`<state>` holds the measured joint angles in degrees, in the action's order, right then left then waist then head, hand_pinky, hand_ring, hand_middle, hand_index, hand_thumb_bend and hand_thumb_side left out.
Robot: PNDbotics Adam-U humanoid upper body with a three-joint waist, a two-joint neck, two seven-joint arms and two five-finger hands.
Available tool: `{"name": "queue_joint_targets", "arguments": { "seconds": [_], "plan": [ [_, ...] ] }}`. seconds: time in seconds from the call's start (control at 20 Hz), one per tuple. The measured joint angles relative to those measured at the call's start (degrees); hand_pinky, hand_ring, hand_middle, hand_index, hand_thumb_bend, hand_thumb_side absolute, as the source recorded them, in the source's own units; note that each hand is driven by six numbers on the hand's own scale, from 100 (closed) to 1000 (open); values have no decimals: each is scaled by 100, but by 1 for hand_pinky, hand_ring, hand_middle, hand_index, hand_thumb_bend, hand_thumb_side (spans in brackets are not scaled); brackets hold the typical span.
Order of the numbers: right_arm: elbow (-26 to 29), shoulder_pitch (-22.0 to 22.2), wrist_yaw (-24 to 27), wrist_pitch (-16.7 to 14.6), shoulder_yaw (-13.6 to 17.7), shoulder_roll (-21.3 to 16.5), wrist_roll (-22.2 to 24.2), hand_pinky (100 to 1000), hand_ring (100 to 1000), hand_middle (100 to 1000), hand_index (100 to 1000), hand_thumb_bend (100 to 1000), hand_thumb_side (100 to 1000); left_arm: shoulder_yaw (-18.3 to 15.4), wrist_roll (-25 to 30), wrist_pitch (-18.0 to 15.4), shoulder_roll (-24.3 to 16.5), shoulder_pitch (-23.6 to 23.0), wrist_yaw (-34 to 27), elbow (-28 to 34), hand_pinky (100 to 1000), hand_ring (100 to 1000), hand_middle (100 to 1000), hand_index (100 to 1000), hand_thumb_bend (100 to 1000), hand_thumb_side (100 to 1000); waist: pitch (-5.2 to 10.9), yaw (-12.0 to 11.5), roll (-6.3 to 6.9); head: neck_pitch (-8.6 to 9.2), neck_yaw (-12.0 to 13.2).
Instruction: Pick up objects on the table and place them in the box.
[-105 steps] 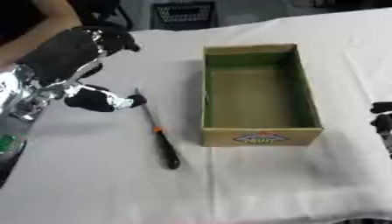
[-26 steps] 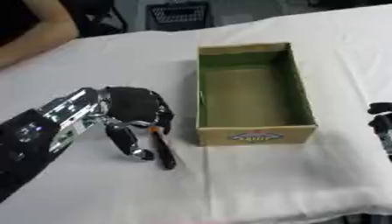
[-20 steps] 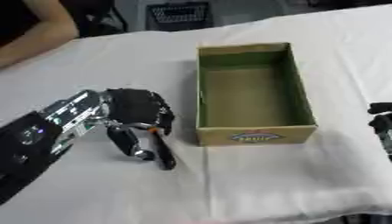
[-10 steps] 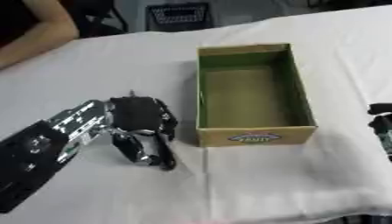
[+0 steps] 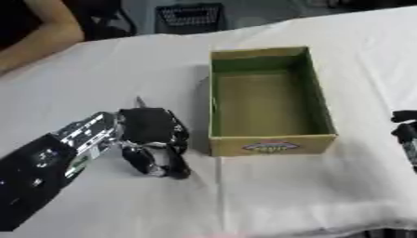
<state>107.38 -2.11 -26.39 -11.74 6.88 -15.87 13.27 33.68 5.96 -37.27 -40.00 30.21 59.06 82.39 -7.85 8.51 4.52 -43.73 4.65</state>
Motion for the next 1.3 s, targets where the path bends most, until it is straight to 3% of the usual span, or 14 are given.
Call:
{"name": "queue_joint_targets", "arguments": {
  "seconds": [0.2,0.45,0.95,1.3],
  "plan": [
    [0,0,0,0,0,0,0,509,583,663,782,214,787,-6,-25,26,1,-2,-50,-16,258,309,339,466,100,206,0,0,0,5,0],
    [0,0,0,0,0,0,1,509,583,662,782,214,786,-43,66,119,5,-21,-328,-93,149,215,259,381,100,187,0,0,0,39,0],
    [0,0,-15,0,1,0,1,509,583,663,782,214,786,-137,446,354,45,-43,-1010,-196,100,159,203,322,100,244,0,-2,-6,47,0],
    [0,0,-24,1,2,0,1,510,583,663,782,213,786,-301,895,780,-56,37,-1802,-259,100,154,195,312,100,251,0,-16,-10,93,-3]
  ]
}}
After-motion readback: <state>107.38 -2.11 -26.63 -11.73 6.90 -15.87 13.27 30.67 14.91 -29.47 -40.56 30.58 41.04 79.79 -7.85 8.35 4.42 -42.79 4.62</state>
